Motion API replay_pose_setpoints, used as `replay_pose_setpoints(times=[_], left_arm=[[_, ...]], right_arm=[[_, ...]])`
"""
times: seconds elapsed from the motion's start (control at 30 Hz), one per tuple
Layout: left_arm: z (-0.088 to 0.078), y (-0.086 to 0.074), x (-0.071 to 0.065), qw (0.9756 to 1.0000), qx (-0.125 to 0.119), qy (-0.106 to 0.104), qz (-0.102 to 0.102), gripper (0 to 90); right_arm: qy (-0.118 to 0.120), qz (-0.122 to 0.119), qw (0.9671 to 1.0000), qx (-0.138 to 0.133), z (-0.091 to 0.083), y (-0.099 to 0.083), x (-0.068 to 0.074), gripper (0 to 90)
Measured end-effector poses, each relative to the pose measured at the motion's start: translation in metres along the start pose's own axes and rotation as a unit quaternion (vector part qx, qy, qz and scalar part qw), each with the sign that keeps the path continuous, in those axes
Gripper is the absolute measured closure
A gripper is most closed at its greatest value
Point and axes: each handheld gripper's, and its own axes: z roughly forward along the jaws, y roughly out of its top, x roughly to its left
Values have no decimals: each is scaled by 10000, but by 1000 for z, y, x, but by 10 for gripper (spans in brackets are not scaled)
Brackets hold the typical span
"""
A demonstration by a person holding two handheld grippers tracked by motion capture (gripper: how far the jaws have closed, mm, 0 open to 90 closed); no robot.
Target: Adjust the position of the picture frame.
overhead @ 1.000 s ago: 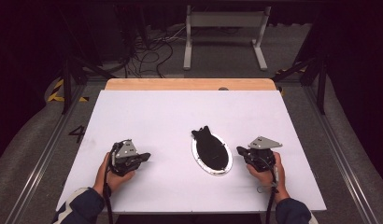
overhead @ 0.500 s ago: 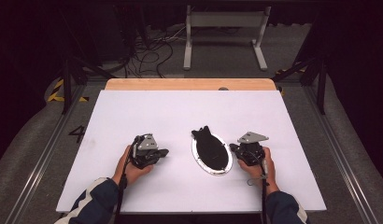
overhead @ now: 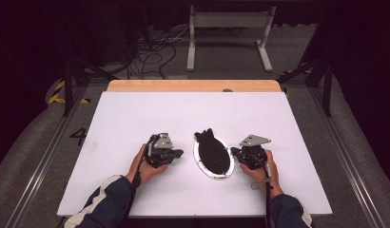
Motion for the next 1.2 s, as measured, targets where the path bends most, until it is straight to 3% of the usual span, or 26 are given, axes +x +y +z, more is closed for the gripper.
replay_pose_setpoints(times=[0.8,1.03,1.2], left_arm=[[7,1,0,9999,154,27,47,896],[9,3,-6,9997,189,-73,142,897],[14,6,-6,9997,166,-20,191,891]], right_arm=[[235,-338,9991,51,-6,-3,24,900],[208,-301,9993,88,-5,-1,24,900],[202,-189,9996,70,-1,2,20,900]])
